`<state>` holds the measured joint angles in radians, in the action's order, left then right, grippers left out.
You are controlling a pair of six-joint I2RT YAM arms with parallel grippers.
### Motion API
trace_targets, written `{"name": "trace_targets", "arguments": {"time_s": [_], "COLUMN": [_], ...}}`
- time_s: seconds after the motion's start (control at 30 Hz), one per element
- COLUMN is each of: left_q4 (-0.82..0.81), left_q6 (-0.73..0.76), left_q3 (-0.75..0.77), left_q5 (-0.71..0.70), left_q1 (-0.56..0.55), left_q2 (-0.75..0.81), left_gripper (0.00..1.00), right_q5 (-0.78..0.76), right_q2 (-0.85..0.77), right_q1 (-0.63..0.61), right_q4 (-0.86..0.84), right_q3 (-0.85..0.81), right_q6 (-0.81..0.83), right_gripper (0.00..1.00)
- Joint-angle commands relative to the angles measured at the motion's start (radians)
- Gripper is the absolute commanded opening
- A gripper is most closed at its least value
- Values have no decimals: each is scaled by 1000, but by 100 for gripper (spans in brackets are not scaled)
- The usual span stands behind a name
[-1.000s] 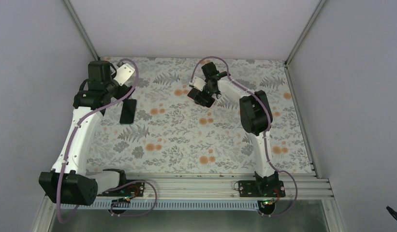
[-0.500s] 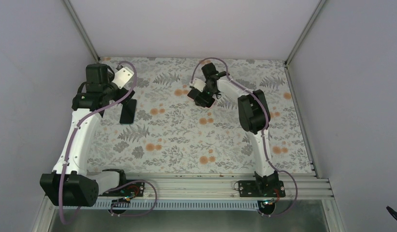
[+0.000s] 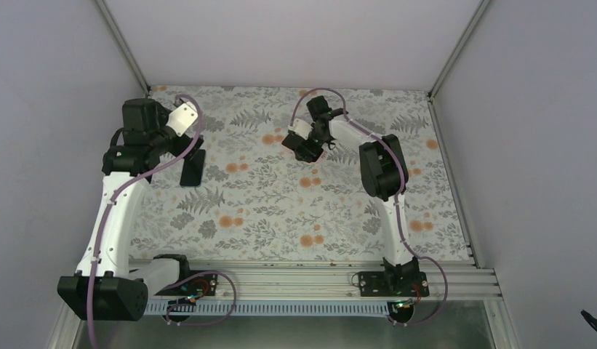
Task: Take the phone out of the phone case
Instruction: Pick up the phone at the center of the board.
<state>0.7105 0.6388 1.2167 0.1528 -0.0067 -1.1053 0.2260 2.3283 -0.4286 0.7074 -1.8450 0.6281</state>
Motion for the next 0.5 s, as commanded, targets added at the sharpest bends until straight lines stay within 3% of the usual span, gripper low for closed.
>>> {"name": "trace_targets", "arguments": {"time_s": [0.0, 0.23, 0.47], "left_q4": [18, 98, 214], "left_q6": [-21, -73, -101], "left_q3": [6, 78, 175], "left_q5": [48, 241, 556], "left_q1": [6, 5, 4], "left_q2": [-20, -147, -355], "left_gripper": [100, 100, 100], "right_q5": [21, 10, -2], "right_q2": [44, -49, -310], "right_q1": [10, 10, -41], "right_q4": [113, 56, -127], "right_q3": [22, 183, 371], "right_q6": [46, 66, 20], "right_gripper": [100, 69, 56]}}
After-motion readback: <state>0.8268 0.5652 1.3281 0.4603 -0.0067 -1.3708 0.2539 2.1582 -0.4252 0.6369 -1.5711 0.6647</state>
